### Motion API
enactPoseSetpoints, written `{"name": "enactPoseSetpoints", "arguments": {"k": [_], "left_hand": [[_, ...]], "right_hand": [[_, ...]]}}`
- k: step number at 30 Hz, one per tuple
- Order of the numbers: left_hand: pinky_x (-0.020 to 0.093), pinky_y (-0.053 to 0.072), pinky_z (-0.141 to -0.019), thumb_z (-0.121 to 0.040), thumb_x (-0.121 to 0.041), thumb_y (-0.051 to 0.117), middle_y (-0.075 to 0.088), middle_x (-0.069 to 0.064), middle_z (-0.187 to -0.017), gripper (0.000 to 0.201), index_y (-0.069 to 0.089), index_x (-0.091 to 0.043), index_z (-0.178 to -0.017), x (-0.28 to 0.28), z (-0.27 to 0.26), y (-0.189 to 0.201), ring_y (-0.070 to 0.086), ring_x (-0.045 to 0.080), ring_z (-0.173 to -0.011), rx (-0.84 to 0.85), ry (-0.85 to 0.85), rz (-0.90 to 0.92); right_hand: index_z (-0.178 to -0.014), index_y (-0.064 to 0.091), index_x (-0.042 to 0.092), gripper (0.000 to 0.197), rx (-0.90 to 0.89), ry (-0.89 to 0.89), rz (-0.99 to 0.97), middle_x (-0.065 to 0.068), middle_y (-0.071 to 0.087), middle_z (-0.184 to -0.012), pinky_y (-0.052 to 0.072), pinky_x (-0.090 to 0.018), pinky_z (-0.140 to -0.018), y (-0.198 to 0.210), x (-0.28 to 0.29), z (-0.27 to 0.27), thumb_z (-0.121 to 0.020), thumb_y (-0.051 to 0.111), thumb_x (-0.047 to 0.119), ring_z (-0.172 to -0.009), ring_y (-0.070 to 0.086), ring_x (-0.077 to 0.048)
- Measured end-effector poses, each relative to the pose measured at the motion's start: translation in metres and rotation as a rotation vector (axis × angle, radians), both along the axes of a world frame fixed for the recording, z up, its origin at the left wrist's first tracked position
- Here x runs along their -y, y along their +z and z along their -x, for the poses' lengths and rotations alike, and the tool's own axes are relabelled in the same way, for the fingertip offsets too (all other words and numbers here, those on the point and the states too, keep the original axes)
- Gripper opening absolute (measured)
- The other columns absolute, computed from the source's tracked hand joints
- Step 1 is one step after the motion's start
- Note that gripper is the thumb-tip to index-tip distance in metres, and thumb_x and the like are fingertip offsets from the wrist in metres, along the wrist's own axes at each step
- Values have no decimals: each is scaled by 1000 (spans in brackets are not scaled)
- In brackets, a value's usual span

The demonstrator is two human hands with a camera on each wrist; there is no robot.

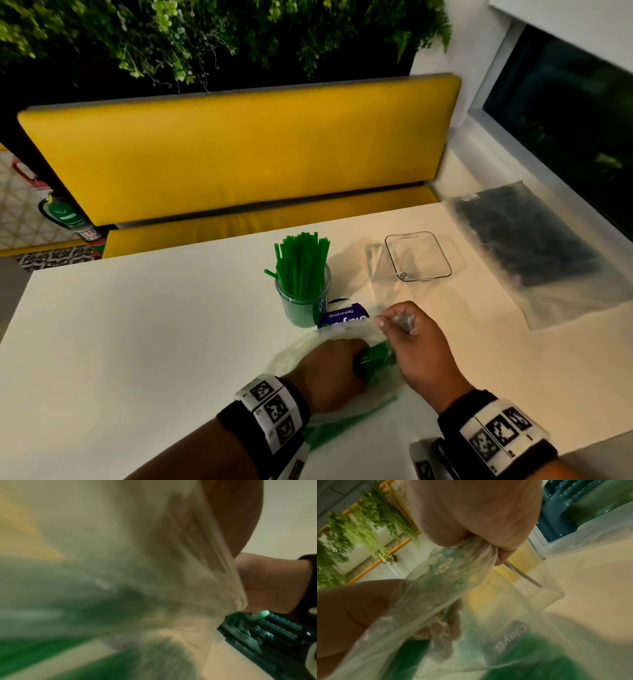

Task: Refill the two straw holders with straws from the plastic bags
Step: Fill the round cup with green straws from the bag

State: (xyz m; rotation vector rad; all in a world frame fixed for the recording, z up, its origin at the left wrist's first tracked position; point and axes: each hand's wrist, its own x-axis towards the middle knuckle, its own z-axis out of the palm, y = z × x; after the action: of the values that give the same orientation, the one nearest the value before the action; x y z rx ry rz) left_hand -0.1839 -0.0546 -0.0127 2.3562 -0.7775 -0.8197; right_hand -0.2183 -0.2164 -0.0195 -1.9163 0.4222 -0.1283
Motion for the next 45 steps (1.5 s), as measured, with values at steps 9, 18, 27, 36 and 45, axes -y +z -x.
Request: {"name": "enactPoseSetpoints", "arguments": {"k": [9, 18, 27, 36, 45], "left_hand": [[34, 52, -84, -85, -23, 57, 69, 2, -101, 22, 66, -19, -104, -11, -6, 4, 62, 19, -90, 34, 0, 20], [39, 58, -74, -90, -19, 69, 70, 1, -83, 4, 67, -22, -90, -37, 4, 72, 66, 18, -74, -72, 207, 677], [46, 50, -71, -97, -4, 55, 62, 8, -70, 13, 56, -10, -85, -60, -95, 120, 60, 27, -70, 18, 964, 1292], [30, 51, -61, -93, -14, 65, 68, 7, -78, 7, 62, -10, -89, -49, -120, 75, 62, 17, -68, 211, 1003, 1037], [38, 45, -107, -71, -27, 88, 36, -7, -142, 87, 34, -36, -140, -67, -103, 11, 43, 12, -128, 154, 595, 529]], "right_hand": [[-92, 63, 15, 15, -61, 286, -277, 2, 69, -74, 47, -19, -64, 19, -4, -8, -84, 74, 8, -68, 62, -8], [-79, 58, 29, 17, -229, 206, 337, -4, 59, -87, 45, -29, -69, -14, -5, -12, -92, 52, 38, -78, 57, -16], [-132, 41, 37, 38, -103, 388, 844, 2, 43, -130, 51, -28, -57, 8, -46, -51, -95, 48, 38, -80, 66, -20], [-110, 58, 32, 18, -58, 452, 825, 14, 56, -121, 49, -28, -62, 3, -54, -74, -97, 47, 39, -80, 66, -16], [-107, 59, 34, 16, -57, 416, 810, 14, 59, -114, 47, -28, -63, 10, -55, -73, -95, 53, 40, -84, 66, -16]]}}
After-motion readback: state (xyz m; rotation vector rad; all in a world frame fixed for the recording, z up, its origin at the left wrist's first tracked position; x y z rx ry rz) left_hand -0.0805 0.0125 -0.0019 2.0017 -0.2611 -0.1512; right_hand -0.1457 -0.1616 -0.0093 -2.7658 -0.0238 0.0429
